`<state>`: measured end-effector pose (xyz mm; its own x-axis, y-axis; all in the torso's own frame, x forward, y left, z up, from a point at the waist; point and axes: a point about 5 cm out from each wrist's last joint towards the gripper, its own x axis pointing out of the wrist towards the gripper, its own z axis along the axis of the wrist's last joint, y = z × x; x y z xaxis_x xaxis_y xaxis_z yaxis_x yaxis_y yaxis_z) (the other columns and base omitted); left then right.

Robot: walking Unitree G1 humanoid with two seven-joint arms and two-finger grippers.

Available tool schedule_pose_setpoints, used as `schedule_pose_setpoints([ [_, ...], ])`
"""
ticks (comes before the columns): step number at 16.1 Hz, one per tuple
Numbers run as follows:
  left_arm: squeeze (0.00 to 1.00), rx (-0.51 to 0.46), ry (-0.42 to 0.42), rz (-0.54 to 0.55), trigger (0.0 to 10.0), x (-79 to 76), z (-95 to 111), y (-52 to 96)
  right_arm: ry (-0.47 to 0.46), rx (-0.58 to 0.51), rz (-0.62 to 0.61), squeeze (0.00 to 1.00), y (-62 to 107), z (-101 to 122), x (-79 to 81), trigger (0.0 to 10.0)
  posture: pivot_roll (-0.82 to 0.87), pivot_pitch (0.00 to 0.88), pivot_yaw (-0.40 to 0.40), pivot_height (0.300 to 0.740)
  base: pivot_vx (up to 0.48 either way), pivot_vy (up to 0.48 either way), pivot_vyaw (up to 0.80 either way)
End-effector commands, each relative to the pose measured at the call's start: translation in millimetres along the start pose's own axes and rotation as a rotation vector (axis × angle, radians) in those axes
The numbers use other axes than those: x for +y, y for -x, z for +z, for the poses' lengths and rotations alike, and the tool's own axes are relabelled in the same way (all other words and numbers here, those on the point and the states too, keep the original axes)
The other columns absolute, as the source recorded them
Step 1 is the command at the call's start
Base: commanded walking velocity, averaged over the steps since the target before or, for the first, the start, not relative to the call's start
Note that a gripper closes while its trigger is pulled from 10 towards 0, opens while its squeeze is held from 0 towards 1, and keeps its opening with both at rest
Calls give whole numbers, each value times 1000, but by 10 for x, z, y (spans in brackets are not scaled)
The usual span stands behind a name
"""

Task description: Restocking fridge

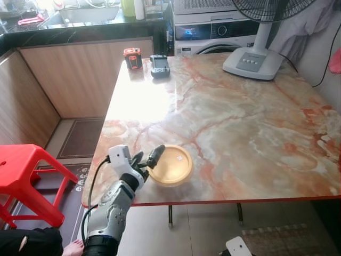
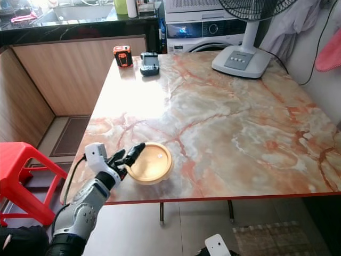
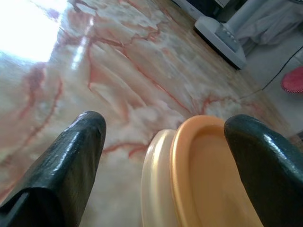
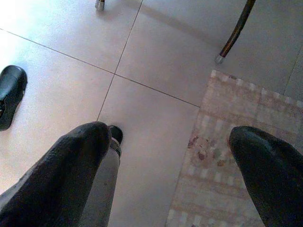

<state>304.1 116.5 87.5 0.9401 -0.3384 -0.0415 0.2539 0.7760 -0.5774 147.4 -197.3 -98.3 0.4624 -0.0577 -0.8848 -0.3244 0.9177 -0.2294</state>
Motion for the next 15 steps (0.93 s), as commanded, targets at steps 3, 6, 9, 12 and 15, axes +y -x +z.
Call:
schedule_pose_setpoints([
  [3, 0, 25, 69, -32, 10000, -25, -31, -38, -12, -4, 0, 0, 0, 4, 7, 10000, -25, 0, 58, 740, 0, 0, 0],
  [6, 0, 43, 95, -60, 10000, -46, -66, -47, -9, -2, -1, 0, -1, 5, 7, 10000, -25, 0, 57, 740, 0, 0, 0],
  [9, 0, 68, 102, -95, 10000, -82, -99, -56, -5, -1, -4, 0, -1, 5, 5, 10000, -25, 0, 57, 740, 0, 0, 0],
  [12, 0, 92, 90, -129, 10000, -130, -135, -61, -2, 2, -4, 0, -1, 2, 4, 10000, -24, 0, 57, 740, 0, 0, 0],
  [15, 0, 104, 93, -153, 1569, -166, -147, -59, 1, 4, -3, 0, -1, -1, 2, 10000, -23, 0, 57, 740, 0, 0, 0],
])
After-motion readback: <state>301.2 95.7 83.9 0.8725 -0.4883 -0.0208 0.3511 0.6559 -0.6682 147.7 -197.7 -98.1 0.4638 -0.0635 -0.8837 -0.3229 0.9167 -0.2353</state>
